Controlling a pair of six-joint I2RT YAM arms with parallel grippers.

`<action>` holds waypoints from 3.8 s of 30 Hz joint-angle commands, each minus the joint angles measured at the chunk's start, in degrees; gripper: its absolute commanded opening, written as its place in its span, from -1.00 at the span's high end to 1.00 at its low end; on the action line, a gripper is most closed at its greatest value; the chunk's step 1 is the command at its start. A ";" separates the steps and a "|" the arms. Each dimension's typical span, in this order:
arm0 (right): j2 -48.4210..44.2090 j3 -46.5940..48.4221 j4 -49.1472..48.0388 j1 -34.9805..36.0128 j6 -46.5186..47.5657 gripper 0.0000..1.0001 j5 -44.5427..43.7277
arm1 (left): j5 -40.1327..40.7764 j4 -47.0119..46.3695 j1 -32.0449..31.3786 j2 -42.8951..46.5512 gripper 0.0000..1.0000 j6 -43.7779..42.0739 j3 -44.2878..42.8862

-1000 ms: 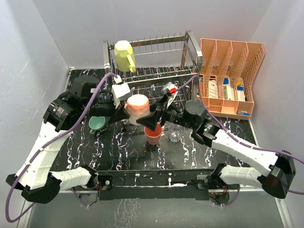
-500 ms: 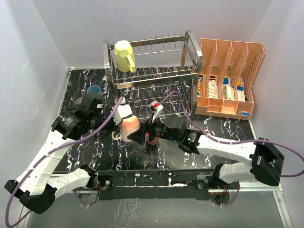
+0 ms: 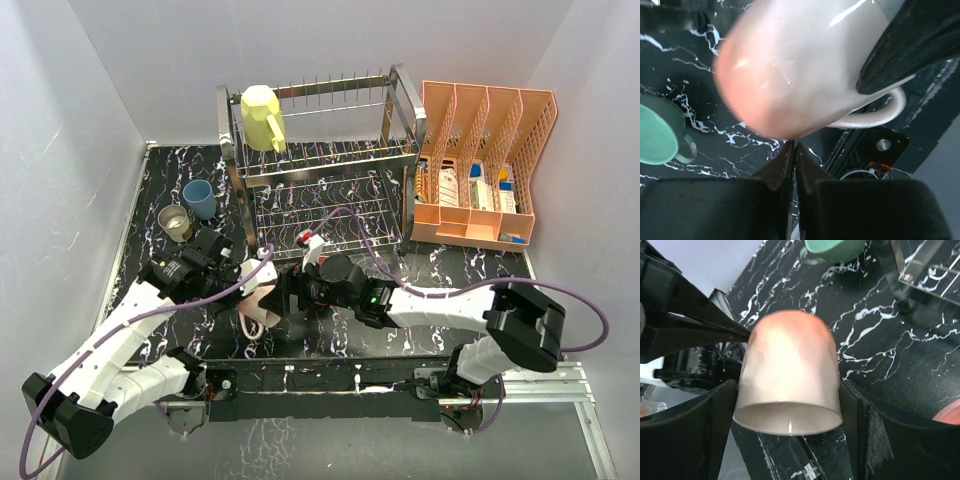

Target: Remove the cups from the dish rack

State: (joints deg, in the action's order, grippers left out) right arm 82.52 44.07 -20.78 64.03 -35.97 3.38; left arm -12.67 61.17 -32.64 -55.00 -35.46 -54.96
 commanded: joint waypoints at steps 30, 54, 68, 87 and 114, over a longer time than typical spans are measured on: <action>5.07 7.42 2.25 15.69 11.58 0.21 -15.78 | -5.68 -1.06 9.32 -7.06 0.58 -3.84 -2.93; -23.09 -1.75 19.63 16.79 12.97 -0.59 -36.22 | -11.74 -4.31 9.26 -12.15 -0.56 -19.10 7.93; -33.75 -2.56 27.93 16.65 11.55 -0.65 -44.22 | -5.92 -25.86 8.48 -15.81 1.00 -1.66 8.80; -35.07 2.76 31.23 13.79 13.99 -0.72 -48.51 | 0.50 -36.12 5.19 -23.13 0.71 9.64 1.29; 18.81 83.52 54.07 -22.02 26.63 -0.95 0.94 | -14.53 -1.03 6.39 -1.55 -0.83 -5.16 -14.61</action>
State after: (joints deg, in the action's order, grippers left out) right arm 94.45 114.39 26.37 42.35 -12.25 -2.44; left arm -25.78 55.88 -26.63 -57.52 -39.66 -66.54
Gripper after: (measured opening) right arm 0.982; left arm 0.915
